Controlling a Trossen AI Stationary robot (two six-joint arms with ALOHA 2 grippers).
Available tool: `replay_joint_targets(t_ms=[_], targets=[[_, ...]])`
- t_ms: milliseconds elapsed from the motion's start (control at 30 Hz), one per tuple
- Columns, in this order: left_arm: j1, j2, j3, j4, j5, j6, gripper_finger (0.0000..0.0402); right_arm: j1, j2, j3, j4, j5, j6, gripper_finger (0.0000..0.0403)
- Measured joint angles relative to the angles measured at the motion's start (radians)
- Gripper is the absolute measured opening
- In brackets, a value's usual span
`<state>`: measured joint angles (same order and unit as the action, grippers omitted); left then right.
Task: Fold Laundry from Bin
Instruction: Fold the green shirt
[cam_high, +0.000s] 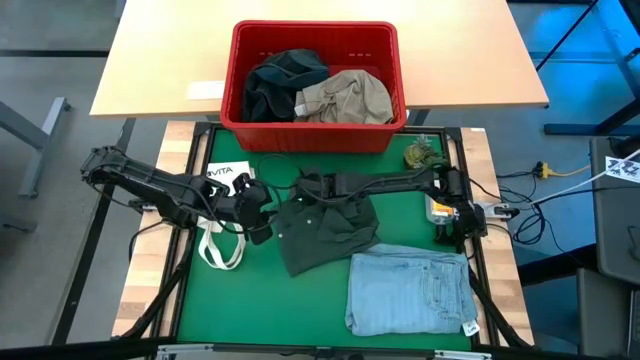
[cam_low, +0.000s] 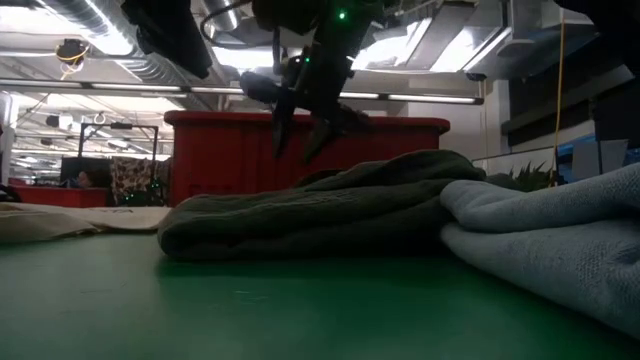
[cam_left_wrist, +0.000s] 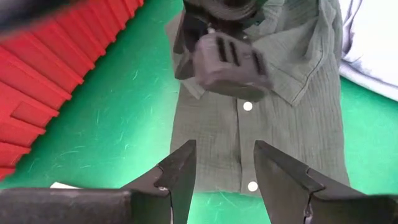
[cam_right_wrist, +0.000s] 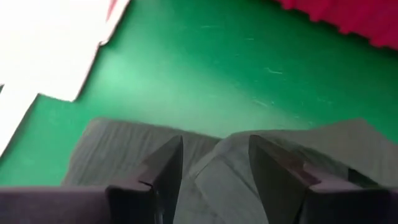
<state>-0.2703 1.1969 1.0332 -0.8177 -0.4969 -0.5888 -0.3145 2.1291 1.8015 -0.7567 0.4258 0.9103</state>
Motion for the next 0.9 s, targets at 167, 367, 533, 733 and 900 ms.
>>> replay_joint_targets(t_ms=[167, 367, 533, 733, 900], targets=[[-0.01, 0.0, 0.0, -0.009, 0.0, 0.024, 0.0155, 0.0, 0.004, -0.001, 0.001, 0.062, 0.095, 0.0184], [-0.032, 0.0, 0.0, -0.011, 0.0, 0.076, 0.0155, 0.0, 0.004, -0.001, 0.0, 0.056, 0.194, 0.0184], [-0.049, 0.0, 0.0, -0.013, 0.0, 0.101, 0.0155, 0.0, 0.004, 0.0, -0.003, 0.055, 0.24, 0.0184], [-0.071, 0.001, 0.0, -0.012, -0.009, 0.102, 0.0155, -0.002, 0.016, 0.001, 0.0, 0.073, 0.246, 0.0184], [-0.076, 0.001, 0.0, -0.007, -0.023, 0.102, 0.0155, -0.019, 0.051, 0.0, -0.024, 0.044, 0.269, 0.0184]])
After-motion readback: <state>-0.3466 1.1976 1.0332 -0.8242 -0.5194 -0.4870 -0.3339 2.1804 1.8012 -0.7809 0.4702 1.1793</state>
